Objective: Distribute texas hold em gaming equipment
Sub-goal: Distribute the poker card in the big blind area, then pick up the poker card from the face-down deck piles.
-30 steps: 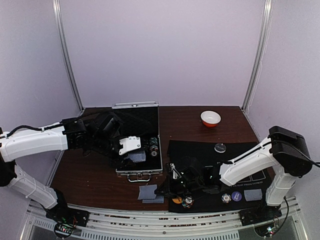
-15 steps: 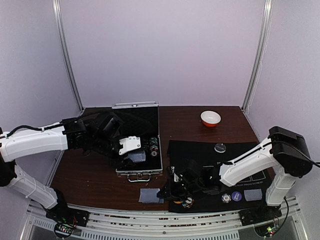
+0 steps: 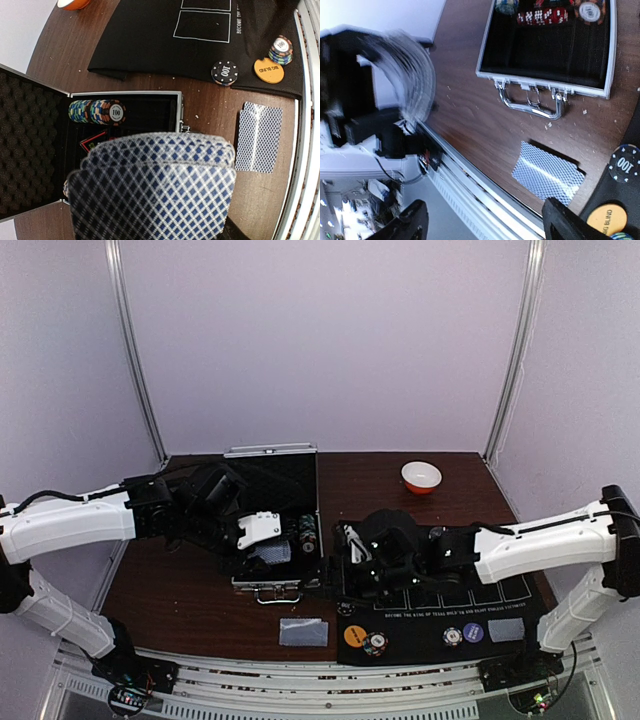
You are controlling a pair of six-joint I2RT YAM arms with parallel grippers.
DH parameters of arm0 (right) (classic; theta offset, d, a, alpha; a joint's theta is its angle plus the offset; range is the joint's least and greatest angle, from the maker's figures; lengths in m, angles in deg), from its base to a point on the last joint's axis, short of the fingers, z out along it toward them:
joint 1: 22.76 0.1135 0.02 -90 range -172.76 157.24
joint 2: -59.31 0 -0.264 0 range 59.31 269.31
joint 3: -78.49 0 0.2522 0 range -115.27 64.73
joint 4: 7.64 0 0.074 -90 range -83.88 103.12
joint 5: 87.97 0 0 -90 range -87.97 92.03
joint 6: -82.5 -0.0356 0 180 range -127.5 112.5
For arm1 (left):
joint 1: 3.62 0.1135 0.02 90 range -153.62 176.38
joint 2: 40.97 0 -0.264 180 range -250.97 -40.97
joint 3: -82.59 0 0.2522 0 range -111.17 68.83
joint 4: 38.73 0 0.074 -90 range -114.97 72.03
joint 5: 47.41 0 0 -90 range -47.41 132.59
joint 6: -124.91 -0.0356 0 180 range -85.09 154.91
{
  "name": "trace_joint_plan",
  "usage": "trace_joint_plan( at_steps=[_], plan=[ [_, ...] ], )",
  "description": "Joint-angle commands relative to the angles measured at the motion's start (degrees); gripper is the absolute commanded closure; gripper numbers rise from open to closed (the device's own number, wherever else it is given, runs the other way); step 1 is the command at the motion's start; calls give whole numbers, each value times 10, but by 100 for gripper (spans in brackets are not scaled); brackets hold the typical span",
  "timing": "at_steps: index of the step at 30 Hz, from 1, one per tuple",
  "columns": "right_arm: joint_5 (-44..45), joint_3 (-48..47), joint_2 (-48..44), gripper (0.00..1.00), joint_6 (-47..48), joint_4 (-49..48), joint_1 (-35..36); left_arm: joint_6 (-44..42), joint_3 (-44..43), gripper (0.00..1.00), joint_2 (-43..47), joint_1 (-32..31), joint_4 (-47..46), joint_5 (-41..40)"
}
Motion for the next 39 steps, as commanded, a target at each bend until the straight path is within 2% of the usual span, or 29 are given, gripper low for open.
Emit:
trace_joint_plan(
  at_steps=[1,4,7,10,18,25,35,39],
  plan=[
    [-61,10,-55,4,73,-33,-63,-1,-5,47,11,4,-15,13],
    [-92,-2,-48,1,116,-65,-79,0,-7,48,13,3,-15,19],
    [-134,-38,-7,0,142,-92,-87,1,-8,48,15,4,-15,26],
    [-139,-76,38,0,172,-106,-91,2,-10,48,16,4,-15,31],
    [-197,-149,131,1,205,-143,-94,4,-8,47,25,5,-14,38],
    [-164,-154,154,5,213,-139,-95,4,-15,48,20,5,-14,43],
    [-121,-147,122,26,251,-61,-96,3,-13,49,18,5,-14,33],
    [-109,-150,110,37,263,-27,-97,3,-14,49,12,5,-14,31]
  ],
)
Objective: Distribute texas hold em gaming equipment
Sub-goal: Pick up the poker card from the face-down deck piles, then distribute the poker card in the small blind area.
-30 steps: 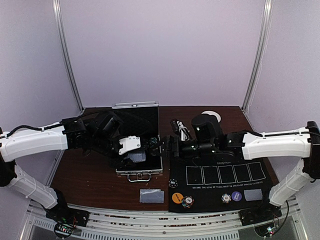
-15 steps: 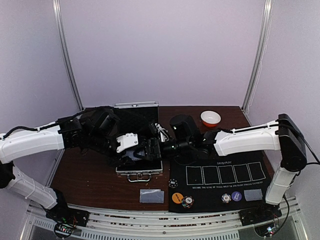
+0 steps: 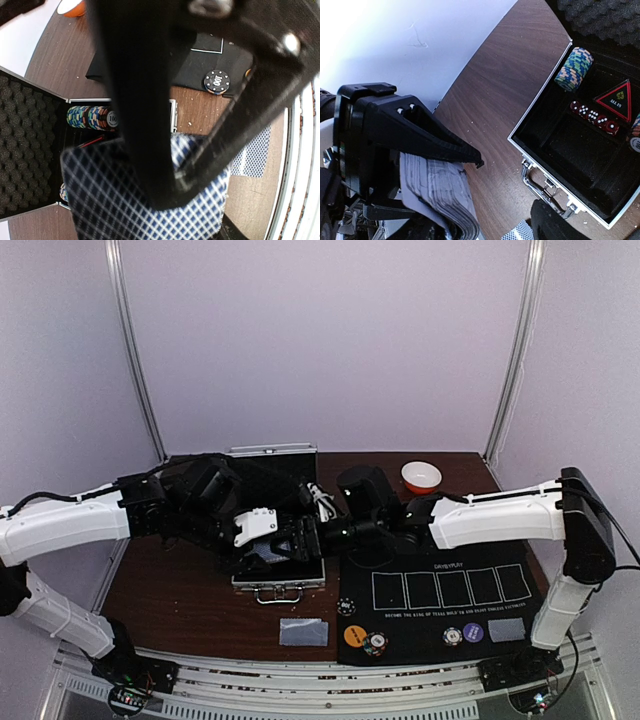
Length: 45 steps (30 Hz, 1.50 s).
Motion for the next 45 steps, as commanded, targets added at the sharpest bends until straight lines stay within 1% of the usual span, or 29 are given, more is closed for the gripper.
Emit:
trace_joint_plan(
  at_steps=[1,5,9,11,16,18,22,26,33,37,40,42,45],
  plan=[
    [27,-3,-27,39,26,57,-2,-2,-15,49,-5,-1,-14,-1],
    [18,-19,-24,43,36,88,-2,-1,-13,49,-8,-1,-14,-1],
    [23,-24,-32,53,42,101,-2,-1,-11,49,-8,-1,-13,-7],
    [21,-27,-35,62,43,104,-2,-1,-10,49,-9,-1,-13,-9],
    [-4,-38,-33,91,37,120,-2,-1,-7,49,-12,-1,-13,-14],
    [-3,-41,-35,99,39,130,-2,0,-5,49,-13,0,-13,-16],
    [14,-51,-47,100,52,165,-4,0,-4,49,-14,1,-14,-21],
    [25,-63,-72,100,68,220,-14,1,1,49,-12,2,-14,-23],
    [26,-84,-126,100,121,351,-51,2,3,49,-11,6,-16,-28],
    [47,-87,-170,100,149,440,-107,2,4,49,-13,7,-18,-32],
    [98,-80,-208,100,143,559,-169,3,5,49,-11,7,-18,-34],
    [127,-48,-248,100,122,628,-204,3,9,49,-7,8,-21,-35],
    [126,23,-320,100,90,703,-241,0,21,49,0,10,-32,-35]
  ],
)
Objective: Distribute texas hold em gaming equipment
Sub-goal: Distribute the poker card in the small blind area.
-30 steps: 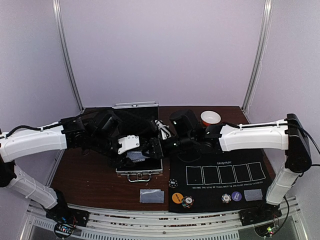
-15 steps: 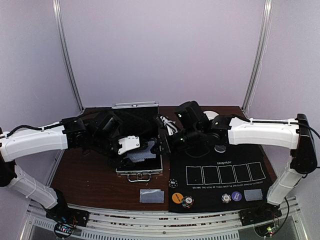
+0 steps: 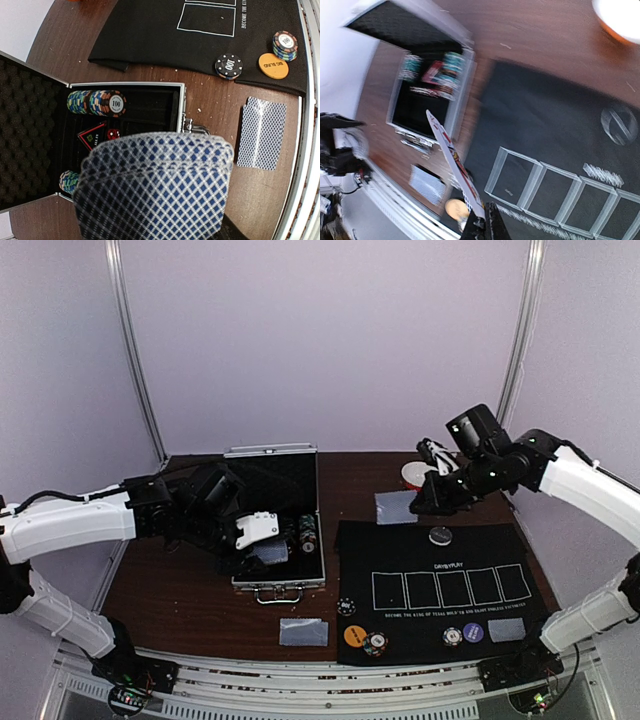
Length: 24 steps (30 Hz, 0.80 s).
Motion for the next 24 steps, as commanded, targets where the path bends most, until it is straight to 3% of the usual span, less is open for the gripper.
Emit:
trace_joint_plan(
  at_steps=[1,6,9,15,19,24],
  plan=[
    [36,82,-94,100,-34,202,-47,0,15,49,15,6,-36,-5],
    [115,103,-120,100,-33,346,-99,-1,10,49,7,7,-37,-5],
    [96,143,-119,100,-49,350,-103,-4,7,49,4,7,-37,-7],
    [153,175,-74,100,-33,349,-117,-6,10,49,15,7,-39,-6],
    [139,113,-56,100,12,325,-149,-9,20,48,29,7,-49,-1],
    [101,-21,-6,100,131,227,-172,-8,18,48,27,7,-48,1]
  ],
)
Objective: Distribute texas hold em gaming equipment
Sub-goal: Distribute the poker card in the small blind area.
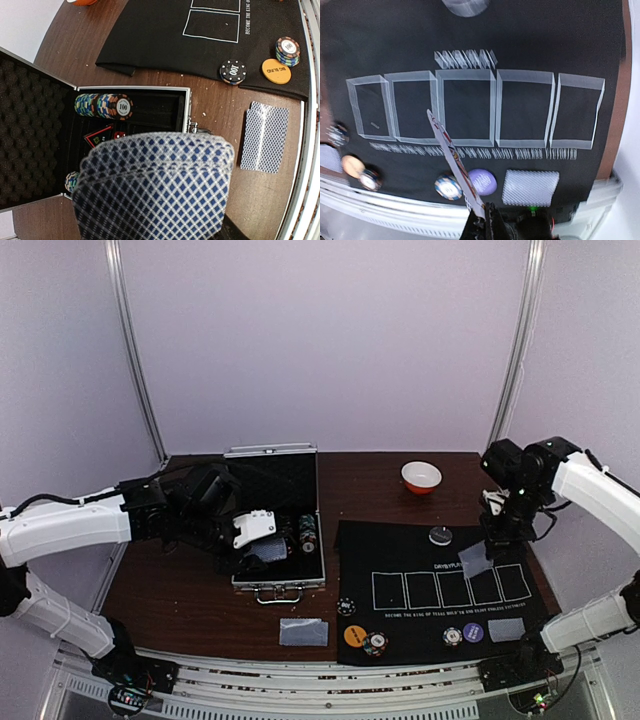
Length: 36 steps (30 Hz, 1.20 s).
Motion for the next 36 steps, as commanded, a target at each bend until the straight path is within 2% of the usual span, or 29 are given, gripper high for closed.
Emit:
trace_joint_plan(
  at_steps=[1,6,8,11,12,15,18,22,27,36],
  plan=[
    [-34,-104,40,100,134,-104,-30,-3,2,48,9,4,-26,6],
    [-45,-107,53,100,197,-124,-76,0,3,48,15,4,-21,2],
    [-73,-104,28,100,154,-123,-85,-1,4,48,16,4,-21,-3],
    [-115,-124,40,100,100,-16,-104,-1,9,48,19,4,-24,-5],
    [-129,-113,40,100,97,27,-106,-2,10,48,18,4,-27,-3],
    [-156,-19,-25,100,55,42,-108,-3,11,48,13,4,-31,-1],
    [-137,54,-82,100,5,42,-108,-5,5,48,4,5,-30,-1],
    [-107,149,-101,100,-7,42,-108,-6,-3,48,-2,5,-28,3],
    [-38,134,-102,100,-15,43,-107,-7,0,48,4,5,-29,6],
    [0,132,-59,100,-17,44,-92,-7,3,48,7,5,-30,3]
  ],
)
